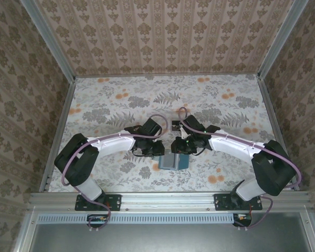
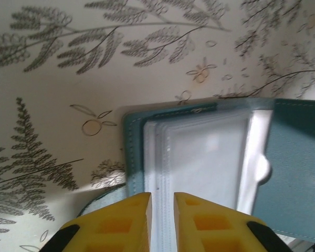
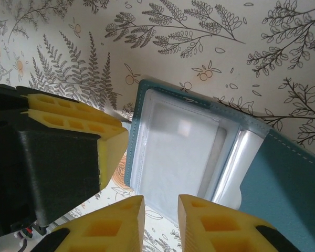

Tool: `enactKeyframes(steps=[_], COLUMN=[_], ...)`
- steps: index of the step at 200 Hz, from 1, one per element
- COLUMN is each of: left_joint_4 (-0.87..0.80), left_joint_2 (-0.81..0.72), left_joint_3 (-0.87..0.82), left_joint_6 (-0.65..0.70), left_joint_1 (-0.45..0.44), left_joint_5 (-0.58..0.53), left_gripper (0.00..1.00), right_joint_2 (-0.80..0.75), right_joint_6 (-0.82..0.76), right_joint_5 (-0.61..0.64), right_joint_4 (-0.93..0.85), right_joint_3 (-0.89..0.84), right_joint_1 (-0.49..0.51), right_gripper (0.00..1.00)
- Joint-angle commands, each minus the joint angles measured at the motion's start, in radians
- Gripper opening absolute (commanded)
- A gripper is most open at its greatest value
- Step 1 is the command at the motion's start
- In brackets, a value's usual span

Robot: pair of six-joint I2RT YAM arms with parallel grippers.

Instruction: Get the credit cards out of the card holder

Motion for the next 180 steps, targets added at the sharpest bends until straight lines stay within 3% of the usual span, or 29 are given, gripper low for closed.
enactKeyframes(steps=[1, 144, 180], left_joint_4=[0.0, 0.06, 0.06], left_joint_2=[0.001, -0.003, -0.011], left_joint_3=[-0.031, -0.126, -0.129], left_joint_6=[-0.005, -0.016, -0.017], left_joint_1=[0.008, 0.045, 0.046], left_joint_5=[-0.01, 0.032, 0.036], left_gripper=[0.18, 0.18, 0.18], right_joint_2=[0.017, 0.247, 0.283], right_joint_6=[0.027, 0.051, 0.042], right_joint_5=[-0.022, -0.038, 0.011], right_joint_4=[0.018, 0.028, -0.02], right_joint_3=[-0.007, 0.148, 0.16], right_joint_1=[0.01, 0.124, 0.139], right_gripper=[0.25, 0.21, 0.21])
